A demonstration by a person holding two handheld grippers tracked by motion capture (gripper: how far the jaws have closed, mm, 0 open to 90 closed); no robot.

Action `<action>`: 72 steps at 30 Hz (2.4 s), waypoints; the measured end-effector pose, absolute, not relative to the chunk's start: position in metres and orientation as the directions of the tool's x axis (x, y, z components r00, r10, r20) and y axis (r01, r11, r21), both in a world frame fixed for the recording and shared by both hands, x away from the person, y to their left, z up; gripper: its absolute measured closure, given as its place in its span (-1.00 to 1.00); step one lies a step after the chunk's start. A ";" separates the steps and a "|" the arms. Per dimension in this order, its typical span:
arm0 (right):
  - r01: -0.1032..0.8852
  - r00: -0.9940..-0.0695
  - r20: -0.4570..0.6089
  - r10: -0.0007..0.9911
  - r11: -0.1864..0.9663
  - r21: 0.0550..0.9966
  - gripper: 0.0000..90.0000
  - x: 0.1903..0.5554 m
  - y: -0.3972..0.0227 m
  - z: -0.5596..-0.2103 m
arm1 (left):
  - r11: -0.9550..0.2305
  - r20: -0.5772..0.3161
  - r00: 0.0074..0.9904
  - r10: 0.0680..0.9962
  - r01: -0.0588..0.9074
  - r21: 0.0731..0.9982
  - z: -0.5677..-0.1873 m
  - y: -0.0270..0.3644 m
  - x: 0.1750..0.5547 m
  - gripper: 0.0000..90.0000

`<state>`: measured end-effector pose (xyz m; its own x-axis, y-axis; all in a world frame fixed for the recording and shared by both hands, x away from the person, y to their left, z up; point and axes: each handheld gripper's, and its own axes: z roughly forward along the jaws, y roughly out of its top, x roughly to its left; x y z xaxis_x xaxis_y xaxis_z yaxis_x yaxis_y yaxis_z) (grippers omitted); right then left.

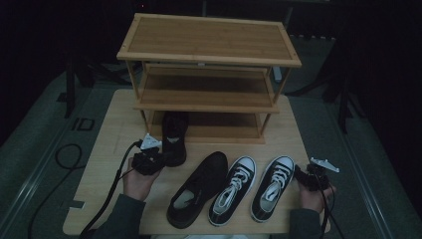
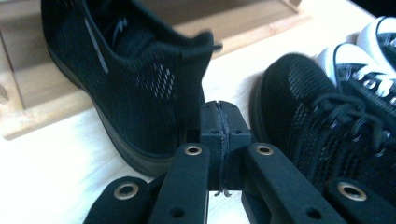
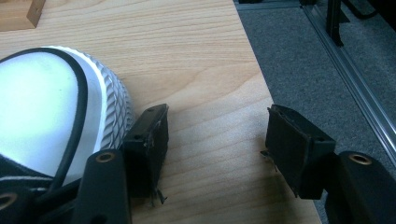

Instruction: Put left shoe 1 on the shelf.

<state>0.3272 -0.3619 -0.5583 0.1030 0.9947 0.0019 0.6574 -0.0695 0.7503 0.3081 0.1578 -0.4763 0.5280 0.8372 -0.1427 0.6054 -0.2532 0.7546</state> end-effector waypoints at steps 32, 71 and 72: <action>0.657 0.103 0.002 0.995 -0.070 0.750 -0.14 0.327 -0.362 -0.558 | -0.337 -0.140 0.513 0.847 0.722 0.605 -0.534 0.144 0.314 0.99; 0.658 0.103 0.002 0.995 -0.070 0.750 -0.14 0.327 -0.362 -0.558 | -0.258 -0.143 0.436 0.889 0.734 0.629 -0.531 0.150 0.340 0.99; 0.657 0.103 0.002 0.995 -0.070 0.750 -0.14 0.327 -0.362 -0.558 | -0.258 -0.139 0.432 0.891 0.733 0.629 -0.531 0.149 0.341 0.99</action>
<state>0.3273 -0.3619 -0.5583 0.1033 0.9947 0.0022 0.6575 -0.0699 0.7502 0.3414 0.1494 -0.5312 0.4325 0.8909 -0.1389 0.7335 -0.2580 0.6288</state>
